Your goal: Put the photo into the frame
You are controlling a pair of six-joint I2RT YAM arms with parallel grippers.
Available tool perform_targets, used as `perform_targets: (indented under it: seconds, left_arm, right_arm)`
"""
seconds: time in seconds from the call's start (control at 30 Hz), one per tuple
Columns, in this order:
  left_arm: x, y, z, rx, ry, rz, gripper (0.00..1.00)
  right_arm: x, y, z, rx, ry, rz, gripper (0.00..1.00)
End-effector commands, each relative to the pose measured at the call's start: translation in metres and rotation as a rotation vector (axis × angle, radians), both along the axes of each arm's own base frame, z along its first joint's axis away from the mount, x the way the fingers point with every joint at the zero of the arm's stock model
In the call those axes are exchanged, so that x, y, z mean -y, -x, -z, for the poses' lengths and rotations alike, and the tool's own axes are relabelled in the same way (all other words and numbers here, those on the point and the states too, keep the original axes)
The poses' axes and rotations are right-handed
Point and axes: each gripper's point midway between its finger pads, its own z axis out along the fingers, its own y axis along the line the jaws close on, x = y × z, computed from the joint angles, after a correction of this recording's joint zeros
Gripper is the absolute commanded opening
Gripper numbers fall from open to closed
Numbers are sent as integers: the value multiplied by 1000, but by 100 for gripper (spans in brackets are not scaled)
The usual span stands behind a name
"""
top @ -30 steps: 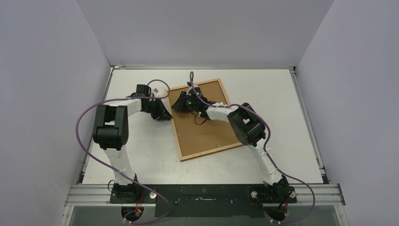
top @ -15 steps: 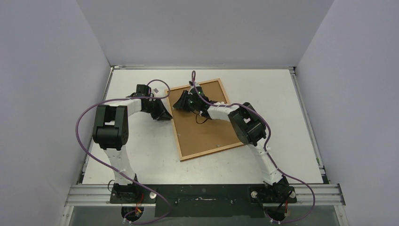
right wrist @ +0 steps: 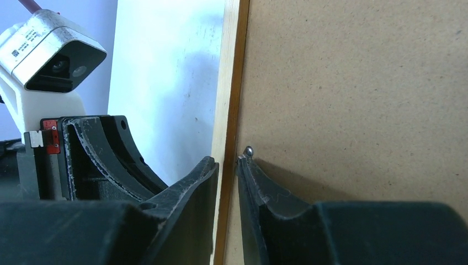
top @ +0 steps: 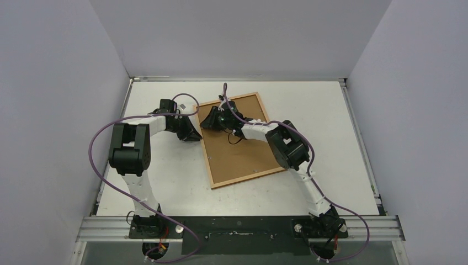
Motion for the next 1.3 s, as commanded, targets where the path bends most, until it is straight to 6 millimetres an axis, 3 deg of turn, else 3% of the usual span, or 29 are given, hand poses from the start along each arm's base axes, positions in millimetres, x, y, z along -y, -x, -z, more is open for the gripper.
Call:
perform_targets:
  seconds: [0.0,0.47,0.8,1.07,1.27]
  left_arm:
    - [-6,11,31,-72,-69,-8,10]
    - [1,12,32,-95,-59,-18,10]
    - [2,18,37,-113,-52,-25,9]
    - [4,20,38,-120,-49,-28,9]
    - [4,21,39,-122,-51,-24,9]
  right_arm:
    - [-12,10,14,-15,-8,-33,23]
    - [-1,1,23,-95,-85,160,23]
    - [-8,5,22,-168,-191,207,26]
    - [-6,4,22,-313,-290,347,26]
    - [-1,-1,23,-324,-245,406,26]
